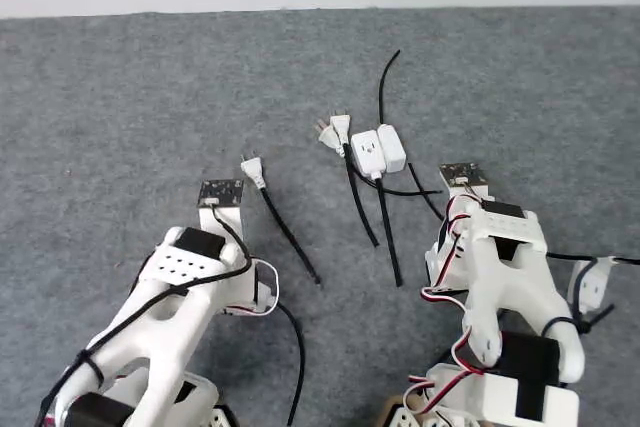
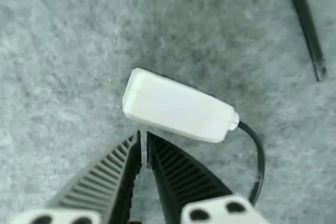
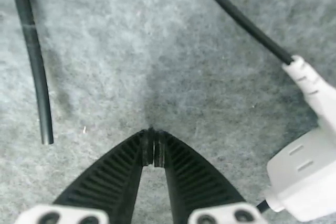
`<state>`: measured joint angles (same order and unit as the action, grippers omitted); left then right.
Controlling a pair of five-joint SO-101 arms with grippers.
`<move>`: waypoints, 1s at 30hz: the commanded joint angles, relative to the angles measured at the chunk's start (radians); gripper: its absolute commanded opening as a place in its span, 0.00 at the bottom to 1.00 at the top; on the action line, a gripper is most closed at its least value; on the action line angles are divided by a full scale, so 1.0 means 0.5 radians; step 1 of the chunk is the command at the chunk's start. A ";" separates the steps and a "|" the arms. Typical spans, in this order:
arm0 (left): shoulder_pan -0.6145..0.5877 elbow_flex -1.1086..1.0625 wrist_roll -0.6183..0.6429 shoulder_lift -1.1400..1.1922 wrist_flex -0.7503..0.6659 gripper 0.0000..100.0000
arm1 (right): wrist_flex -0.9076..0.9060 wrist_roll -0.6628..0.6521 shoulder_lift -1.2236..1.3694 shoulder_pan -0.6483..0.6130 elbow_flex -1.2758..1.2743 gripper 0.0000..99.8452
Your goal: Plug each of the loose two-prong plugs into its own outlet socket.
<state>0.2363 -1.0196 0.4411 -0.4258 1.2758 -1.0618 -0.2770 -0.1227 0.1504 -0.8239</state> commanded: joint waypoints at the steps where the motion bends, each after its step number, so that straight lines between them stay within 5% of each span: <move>1: -0.021 0.094 0.021 -0.034 -0.049 0.01 | 0.035 -0.012 -0.075 -0.011 0.000 0.01; 19: 0.006 0.084 0.025 0.153 -0.801 0.03 | 0.029 -0.021 -0.075 -0.011 -0.003 0.01; 30: 0.377 0.087 0.025 -0.043 -0.703 0.03 | 0.032 -0.028 -0.075 -0.017 -0.003 0.01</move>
<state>0.3851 -1.0150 0.4427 -0.4104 0.9106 -1.0618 -0.2770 -0.1227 0.1504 -0.8239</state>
